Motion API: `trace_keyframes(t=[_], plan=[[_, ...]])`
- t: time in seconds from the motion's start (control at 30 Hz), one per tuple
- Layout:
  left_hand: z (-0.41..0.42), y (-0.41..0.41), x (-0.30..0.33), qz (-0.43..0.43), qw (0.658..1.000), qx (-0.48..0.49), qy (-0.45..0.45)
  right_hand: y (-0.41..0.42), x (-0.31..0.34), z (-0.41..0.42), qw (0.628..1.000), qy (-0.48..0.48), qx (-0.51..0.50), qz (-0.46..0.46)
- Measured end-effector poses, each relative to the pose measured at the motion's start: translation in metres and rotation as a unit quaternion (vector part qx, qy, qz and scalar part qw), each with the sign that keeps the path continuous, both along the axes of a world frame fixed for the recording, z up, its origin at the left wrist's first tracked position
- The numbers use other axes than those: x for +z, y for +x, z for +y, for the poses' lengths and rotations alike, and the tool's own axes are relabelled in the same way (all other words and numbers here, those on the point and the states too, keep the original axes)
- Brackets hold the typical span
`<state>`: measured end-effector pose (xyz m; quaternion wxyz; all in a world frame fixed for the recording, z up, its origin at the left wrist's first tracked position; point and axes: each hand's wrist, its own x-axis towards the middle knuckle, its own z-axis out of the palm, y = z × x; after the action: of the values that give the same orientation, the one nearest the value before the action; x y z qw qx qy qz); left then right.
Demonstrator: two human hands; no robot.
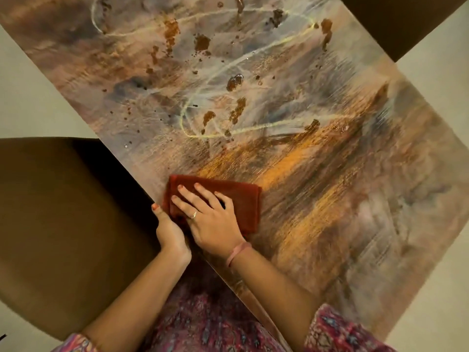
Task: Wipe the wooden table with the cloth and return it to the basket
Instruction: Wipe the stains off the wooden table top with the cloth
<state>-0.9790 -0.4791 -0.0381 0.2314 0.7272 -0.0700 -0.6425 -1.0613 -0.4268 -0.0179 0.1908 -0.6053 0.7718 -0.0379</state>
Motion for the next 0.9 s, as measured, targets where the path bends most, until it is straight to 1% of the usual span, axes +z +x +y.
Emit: trace_keyframes(t=[0.03, 0.07, 0.1, 0.13, 0.17, 0.2, 0.23, 0.27, 0.33, 0.4, 0.43, 0.47, 0.5, 0.53, 0.57, 0.6, 0.63, 0.67, 0.7, 0.73, 0.77, 0.8, 0.83, 0.87, 0.9], plan=[[0.000, 0.000, -0.002, -0.002, 1.000, 0.003, -0.002, -0.002, 0.003, -0.002, 0.997, -0.046, 0.037, -0.045], [-0.001, -0.001, -0.002, -0.006, 1.000, -0.001, -0.002, -0.017, 0.002, -0.005, 0.994, -0.064, 0.065, -0.052], [-0.003, -0.002, -0.002, -0.014, 1.000, -0.004, 0.004, -0.040, 0.003, -0.009, 0.995, -0.050, 0.077, -0.046], [-0.004, -0.001, -0.003, -0.028, 0.999, -0.003, 0.017, -0.069, 0.005, -0.014, 0.997, -0.054, 0.054, -0.023], [-0.003, 0.001, -0.005, -0.042, 0.999, -0.002, 0.031, -0.107, 0.003, -0.023, 0.998, -0.065, -0.011, 0.007], [-0.003, 0.001, -0.006, -0.042, 0.998, -0.005, 0.045, -0.146, 0.000, -0.026, 0.992, -0.063, -0.101, 0.029], [-0.002, 0.003, -0.006, -0.038, 0.998, -0.009, 0.054, -0.183, -0.002, -0.022, 0.974, -0.066, -0.211, 0.046], [-0.003, 0.003, -0.005, -0.039, 0.997, -0.012, 0.059, -0.216, 0.001, -0.011, 0.948, -0.056, -0.309, 0.053], [-0.004, 0.002, -0.005, -0.051, 0.996, -0.007, 0.069, -0.267, 0.007, 0.014, 0.890, -0.038, -0.452, 0.047], [-0.004, 0.001, -0.005, -0.059, 0.995, -0.009, 0.078, -0.281, 0.013, 0.015, 0.824, -0.022, -0.565, 0.034], [-0.004, 0.000, -0.004, -0.064, 0.995, -0.012, 0.077, -0.273, 0.011, 0.004, 0.798, -0.025, -0.601, 0.036], [-0.004, -0.001, -0.003, -0.069, 0.995, -0.015, 0.074, -0.254, 0.011, -0.012, 0.791, -0.028, -0.610, 0.046], [-0.004, 0.000, -0.003, -0.069, 0.995, -0.017, 0.072, -0.231, 0.010, -0.026, 0.813, -0.032, -0.577, 0.064], [-0.004, 0.000, -0.003, -0.068, 0.995, -0.021, 0.066, -0.201, 0.009, -0.039, 0.857, -0.047, -0.508, 0.071], [-0.004, 0.000, -0.002, -0.065, 0.995, -0.028, 0.067, -0.166, 0.005, -0.049, 0.906, -0.070, -0.413, 0.061], [-0.005, -0.001, 0.001, -0.057, 0.995, -0.031, 0.071, -0.124, 0.003, -0.052, 0.946, -0.085, -0.311, 0.030], [-0.005, -0.001, 0.002, -0.038, 0.996, -0.027, 0.072, -0.081, 0.001, -0.049, 0.973, -0.085, -0.213, 0.003], [-0.004, 0.001, 0.002, -0.002, 0.998, -0.023, 0.065, -0.043, 0.002, -0.040, 0.989, -0.082, -0.123, -0.018], [-0.004, 0.001, 0.004, 0.039, 0.998, -0.018, 0.049, -0.015, 0.006, -0.029, 0.995, -0.075, -0.049, -0.043], [-0.004, 0.000, 0.007, 0.065, 0.997, -0.011, 0.038, -0.004, 0.007, -0.022, 0.996, -0.066, 0.019, -0.060], [-0.004, -0.001, 0.010, 0.075, 0.997, -0.008, 0.032, -0.011, 0.007, -0.019, 0.992, -0.067, 0.085, -0.065], [-0.005, -0.002, 0.013, 0.080, 0.996, -0.009, 0.032, -0.030, 0.005, -0.023, 0.988, -0.078, 0.124, -0.050], [-0.006, 0.000, 0.015, 0.078, 0.996, -0.015, 0.037, -0.055, 0.002, -0.031, 0.988, -0.089, 0.122, -0.033], [-0.006, 0.001, 0.014, 0.066, 0.997, -0.019, 0.046, -0.084, 0.000, -0.038, 0.993, -0.093, 0.071, -0.015], [-0.006, 0.002, 0.013, 0.048, 0.997, -0.022, 0.062, -0.116, -0.002, -0.044, 0.996, -0.086, -0.019, -0.001]])
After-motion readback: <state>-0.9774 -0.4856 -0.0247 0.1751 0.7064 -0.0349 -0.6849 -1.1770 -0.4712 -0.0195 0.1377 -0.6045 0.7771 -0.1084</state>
